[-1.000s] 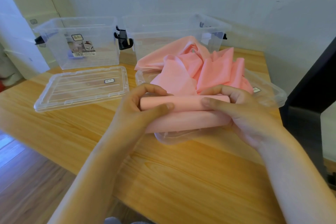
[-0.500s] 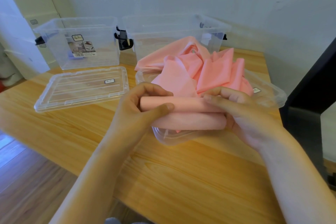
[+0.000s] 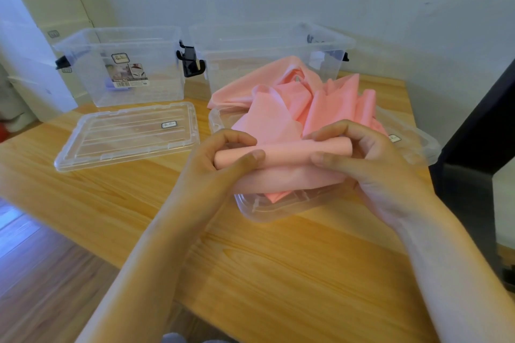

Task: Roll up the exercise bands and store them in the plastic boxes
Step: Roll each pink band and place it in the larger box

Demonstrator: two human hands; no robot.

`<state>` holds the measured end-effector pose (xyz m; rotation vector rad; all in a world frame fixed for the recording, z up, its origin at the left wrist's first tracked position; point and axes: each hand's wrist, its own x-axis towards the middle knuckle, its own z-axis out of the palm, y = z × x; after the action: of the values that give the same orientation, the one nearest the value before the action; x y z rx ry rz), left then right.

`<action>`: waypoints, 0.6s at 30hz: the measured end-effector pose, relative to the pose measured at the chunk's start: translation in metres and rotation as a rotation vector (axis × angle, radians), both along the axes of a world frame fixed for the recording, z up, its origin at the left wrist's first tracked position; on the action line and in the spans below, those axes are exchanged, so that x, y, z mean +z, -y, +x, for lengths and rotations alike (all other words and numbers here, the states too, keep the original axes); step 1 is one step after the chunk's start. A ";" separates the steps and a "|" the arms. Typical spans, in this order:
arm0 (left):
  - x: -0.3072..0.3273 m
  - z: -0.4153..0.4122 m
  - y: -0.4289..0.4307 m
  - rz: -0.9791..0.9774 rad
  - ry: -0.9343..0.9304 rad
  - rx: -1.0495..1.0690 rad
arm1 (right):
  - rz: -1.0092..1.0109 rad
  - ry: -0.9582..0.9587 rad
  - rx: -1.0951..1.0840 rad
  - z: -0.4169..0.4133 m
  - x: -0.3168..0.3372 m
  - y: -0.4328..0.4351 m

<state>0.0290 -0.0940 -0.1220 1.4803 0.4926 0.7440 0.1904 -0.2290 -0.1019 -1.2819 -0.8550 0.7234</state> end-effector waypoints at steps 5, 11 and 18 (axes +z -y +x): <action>-0.001 0.000 0.000 0.132 0.054 0.019 | -0.103 -0.030 0.007 0.003 -0.004 -0.003; -0.002 0.000 -0.001 0.150 0.062 0.027 | -0.114 -0.067 0.016 0.002 -0.003 -0.001; -0.003 0.001 -0.002 -0.026 0.028 -0.015 | -0.010 0.062 -0.001 0.001 0.000 -0.001</action>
<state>0.0298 -0.0918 -0.1246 1.4461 0.4686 0.7429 0.1916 -0.2280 -0.1023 -1.3189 -0.9019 0.6912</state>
